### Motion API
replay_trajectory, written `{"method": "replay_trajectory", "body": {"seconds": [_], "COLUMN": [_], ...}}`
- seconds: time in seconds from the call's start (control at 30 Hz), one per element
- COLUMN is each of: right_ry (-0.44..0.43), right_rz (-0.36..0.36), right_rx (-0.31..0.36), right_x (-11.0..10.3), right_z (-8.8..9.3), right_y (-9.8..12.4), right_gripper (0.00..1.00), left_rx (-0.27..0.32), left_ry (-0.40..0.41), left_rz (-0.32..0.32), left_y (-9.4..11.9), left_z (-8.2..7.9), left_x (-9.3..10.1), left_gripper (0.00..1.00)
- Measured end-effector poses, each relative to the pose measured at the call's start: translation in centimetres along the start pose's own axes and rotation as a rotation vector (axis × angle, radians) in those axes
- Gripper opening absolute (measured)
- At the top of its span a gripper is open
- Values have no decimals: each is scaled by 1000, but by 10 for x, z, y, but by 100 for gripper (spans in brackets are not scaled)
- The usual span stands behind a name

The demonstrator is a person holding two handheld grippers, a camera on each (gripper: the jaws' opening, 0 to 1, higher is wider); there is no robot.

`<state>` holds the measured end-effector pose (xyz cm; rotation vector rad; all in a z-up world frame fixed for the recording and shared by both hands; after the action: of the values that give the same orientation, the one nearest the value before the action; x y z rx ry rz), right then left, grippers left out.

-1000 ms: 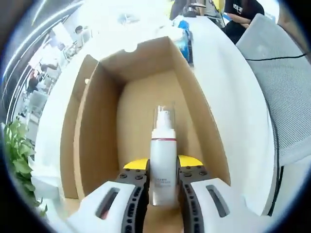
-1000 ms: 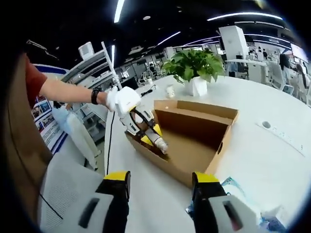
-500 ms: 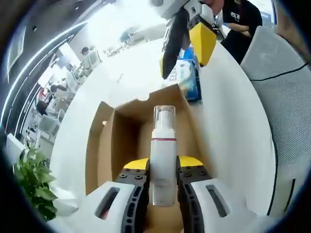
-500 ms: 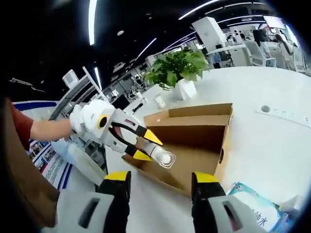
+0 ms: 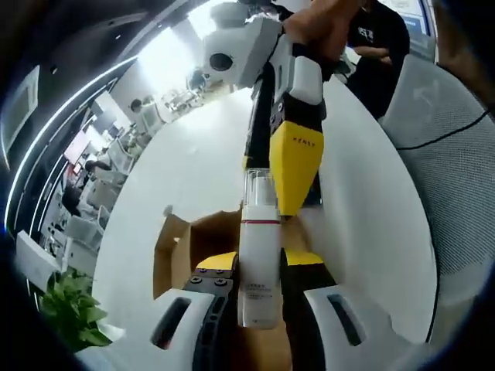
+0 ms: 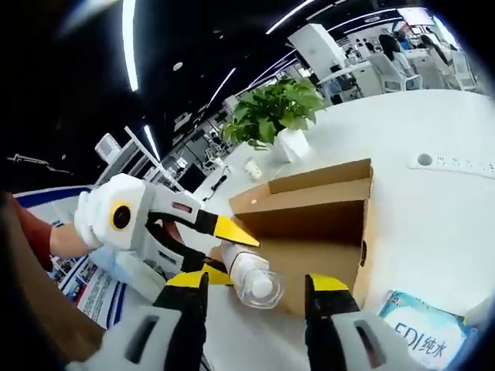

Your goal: Operate the shoe box by opening the lid, removing the specified soft item, and placing it in the target area until the item is outside and the box remains undamaged.

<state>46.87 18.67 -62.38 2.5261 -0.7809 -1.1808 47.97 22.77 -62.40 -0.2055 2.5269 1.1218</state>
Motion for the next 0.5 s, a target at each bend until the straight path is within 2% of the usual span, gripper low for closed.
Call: {"method": "replay_trajectory", "body": {"seconds": [0.2, 0.37, 0.5], "right_ry": [-75, -88, -112], "right_rz": [-28, -35, -50], "right_rx": [35, 33, 26], "right_x": [-5, -7, -10], "right_z": [-3, -3, -1], "right_y": [-2, -3, -2], "right_gripper": [43, 30, 27], "left_rx": [17, 25, 27], "left_ry": [-28, -51, -63], "left_rz": [-10, -13, -11], "left_y": [0, -2, -3], "left_z": [-13, -19, -22], "left_x": [0, 2, 4], "left_gripper": [20, 20, 20]}}
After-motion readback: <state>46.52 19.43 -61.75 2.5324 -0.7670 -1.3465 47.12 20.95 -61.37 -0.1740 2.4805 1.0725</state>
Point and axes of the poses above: the point that each gripper's makers call its tool centre point, and the gripper's own axes: y roughly backward along the fingers, x roughly to its right, z roughly out of its underside, the point moved 2 cm from there along y, roughly backward along the fingers
